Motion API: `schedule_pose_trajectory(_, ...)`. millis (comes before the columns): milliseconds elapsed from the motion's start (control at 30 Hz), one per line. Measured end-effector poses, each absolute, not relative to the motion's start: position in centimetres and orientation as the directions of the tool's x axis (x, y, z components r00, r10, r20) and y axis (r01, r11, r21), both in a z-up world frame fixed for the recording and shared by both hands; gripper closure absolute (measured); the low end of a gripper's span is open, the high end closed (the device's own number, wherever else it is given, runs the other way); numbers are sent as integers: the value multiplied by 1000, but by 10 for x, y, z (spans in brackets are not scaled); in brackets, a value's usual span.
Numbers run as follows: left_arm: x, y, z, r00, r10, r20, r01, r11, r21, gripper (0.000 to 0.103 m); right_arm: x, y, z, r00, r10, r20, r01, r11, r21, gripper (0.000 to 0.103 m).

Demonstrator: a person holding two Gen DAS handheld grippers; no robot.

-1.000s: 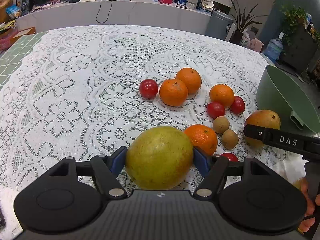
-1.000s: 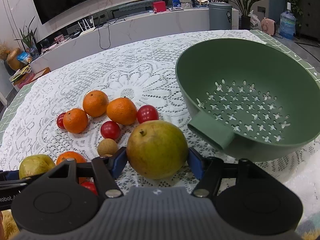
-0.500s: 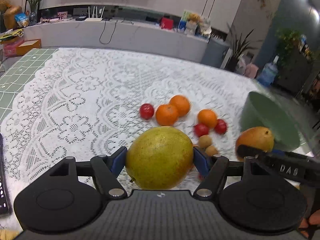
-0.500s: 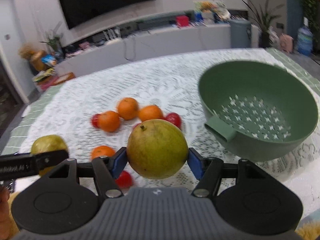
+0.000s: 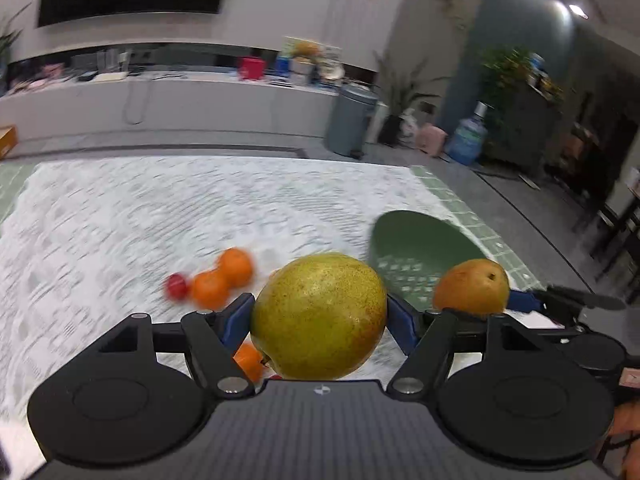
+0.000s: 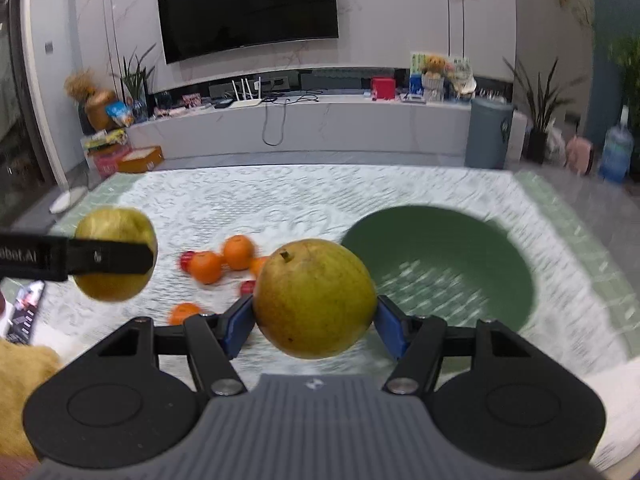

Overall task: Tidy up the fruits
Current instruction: 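Carry both pears into the green colander and open both tools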

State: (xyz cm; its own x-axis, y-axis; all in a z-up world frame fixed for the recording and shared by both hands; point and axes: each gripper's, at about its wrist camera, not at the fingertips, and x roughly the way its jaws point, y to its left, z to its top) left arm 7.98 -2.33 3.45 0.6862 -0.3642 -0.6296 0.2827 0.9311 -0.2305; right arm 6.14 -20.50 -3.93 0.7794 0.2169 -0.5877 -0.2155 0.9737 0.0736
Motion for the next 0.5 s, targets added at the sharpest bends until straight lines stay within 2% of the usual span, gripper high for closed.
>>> schedule_pose_trajectory(233,128,-97,37,597,-439,-671,421,884,-204,22,108,-250,-43,729,95,-678,-171,984,-47,41)
schedule_pose_trajectory(367,158,-136,32,536,-440,-720,499,854,-151,22,134,-270,-51,685,107,-721,-190,981,-35,41)
schedule_pose_trajectory(500,184,-168,20,480,-419,-771,569,817,-89,22,156,-273,-64,619,115,-777,-283,955,-85,41)
